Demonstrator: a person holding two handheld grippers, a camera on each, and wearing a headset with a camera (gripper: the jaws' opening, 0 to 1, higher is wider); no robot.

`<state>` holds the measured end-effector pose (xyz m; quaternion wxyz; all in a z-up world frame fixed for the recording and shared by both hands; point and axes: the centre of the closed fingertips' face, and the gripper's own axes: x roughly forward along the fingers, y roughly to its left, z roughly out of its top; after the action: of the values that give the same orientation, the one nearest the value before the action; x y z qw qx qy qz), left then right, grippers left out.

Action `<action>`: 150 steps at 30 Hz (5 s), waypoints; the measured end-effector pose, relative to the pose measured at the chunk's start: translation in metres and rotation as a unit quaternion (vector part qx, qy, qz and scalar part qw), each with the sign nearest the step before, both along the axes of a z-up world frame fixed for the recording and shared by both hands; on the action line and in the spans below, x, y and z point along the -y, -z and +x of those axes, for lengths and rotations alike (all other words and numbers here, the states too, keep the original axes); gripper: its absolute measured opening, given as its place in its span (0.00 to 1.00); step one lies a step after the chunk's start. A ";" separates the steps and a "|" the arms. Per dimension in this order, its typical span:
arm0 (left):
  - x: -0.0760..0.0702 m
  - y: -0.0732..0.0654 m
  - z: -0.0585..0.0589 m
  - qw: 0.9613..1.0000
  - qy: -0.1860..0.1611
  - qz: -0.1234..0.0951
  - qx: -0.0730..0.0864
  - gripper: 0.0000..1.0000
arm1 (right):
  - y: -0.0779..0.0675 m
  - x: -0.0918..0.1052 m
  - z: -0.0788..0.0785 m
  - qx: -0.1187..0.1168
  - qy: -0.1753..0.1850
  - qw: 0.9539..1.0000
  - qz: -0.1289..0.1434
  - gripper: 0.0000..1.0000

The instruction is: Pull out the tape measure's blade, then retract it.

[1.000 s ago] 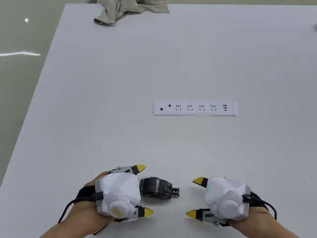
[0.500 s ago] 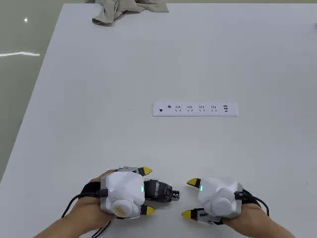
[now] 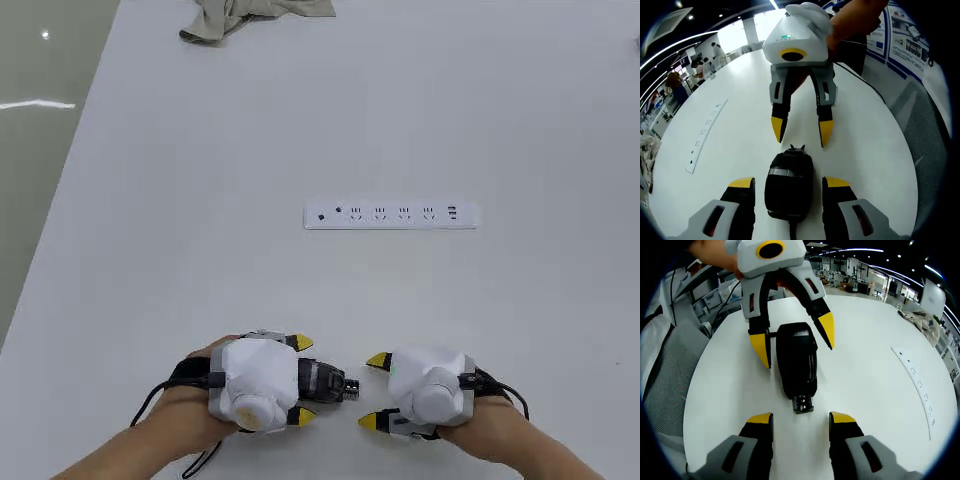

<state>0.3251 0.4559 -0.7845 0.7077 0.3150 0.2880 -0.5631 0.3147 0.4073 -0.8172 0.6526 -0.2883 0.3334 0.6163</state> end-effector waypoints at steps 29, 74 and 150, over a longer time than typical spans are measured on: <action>0.004 0.008 0.000 0.999 0.040 0.026 0.003 0.36 | 0.010 -0.011 0.004 0.011 -0.034 0.999 0.002 0.27; 0.002 0.010 0.001 0.999 0.034 0.035 -0.006 0.33 | 0.009 -0.016 0.004 0.031 -0.063 0.997 0.002 0.13; 0.002 0.011 0.004 0.999 0.001 0.039 -0.026 0.33 | 0.010 0.064 0.015 0.039 -0.024 0.998 -0.030 0.12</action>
<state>0.3294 0.4542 -0.7954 0.6865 0.3276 0.3276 -0.5604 0.3299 0.3434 -0.8270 0.6408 -0.3398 0.3192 0.6099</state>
